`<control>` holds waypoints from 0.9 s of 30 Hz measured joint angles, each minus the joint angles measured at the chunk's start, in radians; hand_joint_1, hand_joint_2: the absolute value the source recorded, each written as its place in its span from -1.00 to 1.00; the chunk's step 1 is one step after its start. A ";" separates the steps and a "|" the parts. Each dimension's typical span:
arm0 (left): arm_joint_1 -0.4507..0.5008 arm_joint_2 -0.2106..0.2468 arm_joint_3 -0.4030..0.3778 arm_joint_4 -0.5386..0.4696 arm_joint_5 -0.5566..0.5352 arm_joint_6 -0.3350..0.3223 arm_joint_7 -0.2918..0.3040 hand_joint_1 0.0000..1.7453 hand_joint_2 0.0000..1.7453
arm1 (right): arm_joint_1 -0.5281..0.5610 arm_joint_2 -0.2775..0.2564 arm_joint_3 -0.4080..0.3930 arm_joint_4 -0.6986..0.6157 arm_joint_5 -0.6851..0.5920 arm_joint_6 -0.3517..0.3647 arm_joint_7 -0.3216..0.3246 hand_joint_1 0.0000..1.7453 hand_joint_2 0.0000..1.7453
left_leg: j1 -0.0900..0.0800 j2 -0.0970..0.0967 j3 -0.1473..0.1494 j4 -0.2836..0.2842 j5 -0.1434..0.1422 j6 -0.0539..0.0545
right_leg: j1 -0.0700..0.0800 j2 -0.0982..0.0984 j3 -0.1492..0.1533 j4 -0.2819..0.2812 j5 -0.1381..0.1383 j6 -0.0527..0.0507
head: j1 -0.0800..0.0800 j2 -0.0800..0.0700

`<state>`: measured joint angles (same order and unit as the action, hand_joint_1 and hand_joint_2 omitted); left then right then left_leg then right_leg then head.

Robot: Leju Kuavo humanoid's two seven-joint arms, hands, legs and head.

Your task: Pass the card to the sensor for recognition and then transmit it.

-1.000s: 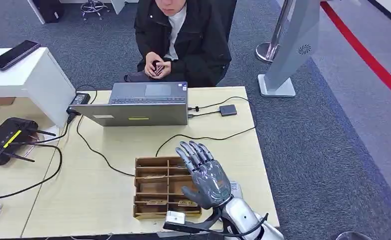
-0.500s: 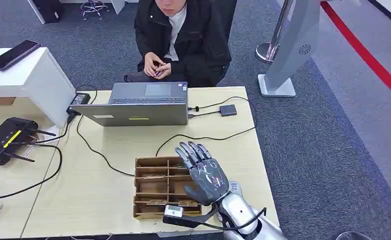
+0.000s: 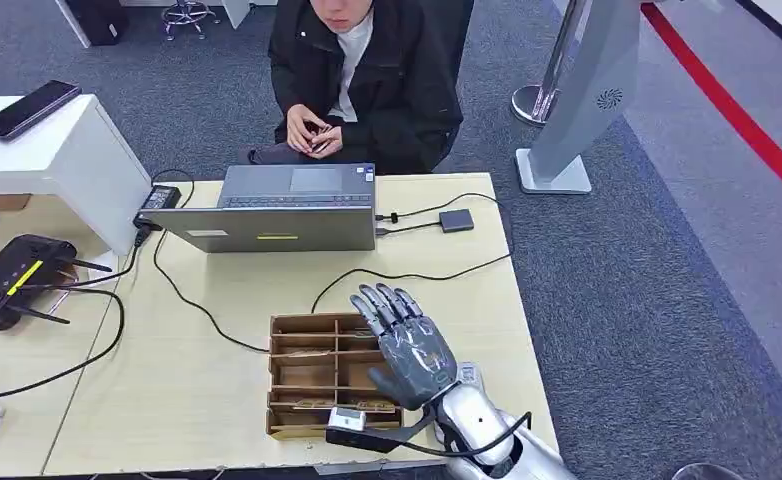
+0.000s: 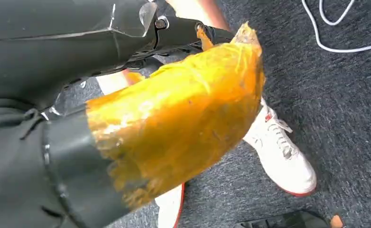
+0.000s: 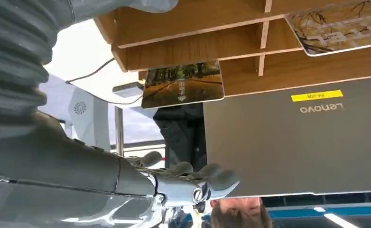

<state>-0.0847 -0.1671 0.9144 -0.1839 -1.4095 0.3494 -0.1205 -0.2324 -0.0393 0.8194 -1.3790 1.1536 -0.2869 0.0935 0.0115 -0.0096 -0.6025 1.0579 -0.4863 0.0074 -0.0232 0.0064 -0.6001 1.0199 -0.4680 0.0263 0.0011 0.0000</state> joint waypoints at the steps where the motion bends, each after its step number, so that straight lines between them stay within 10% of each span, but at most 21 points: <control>1: -0.001 0.000 0.000 0.000 0.000 0.000 0.000 -1.00 -1.00 | -0.001 0.000 0.000 0.000 0.000 0.000 0.000 -0.76 1.00 | 0.000 0.000 0.000 0.000 0.000 0.000 | 0.000 0.000 0.000 0.000 0.000 0.000 | 0.000 0.000; 27: -0.004 0.000 0.000 0.000 -0.001 0.000 0.001 -1.00 -1.00 | -0.007 0.000 0.001 0.000 -0.012 0.011 0.003 -0.26 1.00 | 0.000 0.000 0.000 0.000 0.000 0.000 | 0.000 0.000 0.000 0.000 0.000 0.000 | 0.000 0.000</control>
<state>-0.0889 -0.1671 0.9140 -0.1839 -1.4107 0.3491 -0.1194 -0.2392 -0.0393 0.8202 -1.3787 1.1418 -0.2758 0.0969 0.0115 -0.0096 -0.6025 1.0579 -0.4863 0.0074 -0.0232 0.0064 -0.6001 1.0199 -0.4680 0.0263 0.0011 0.0000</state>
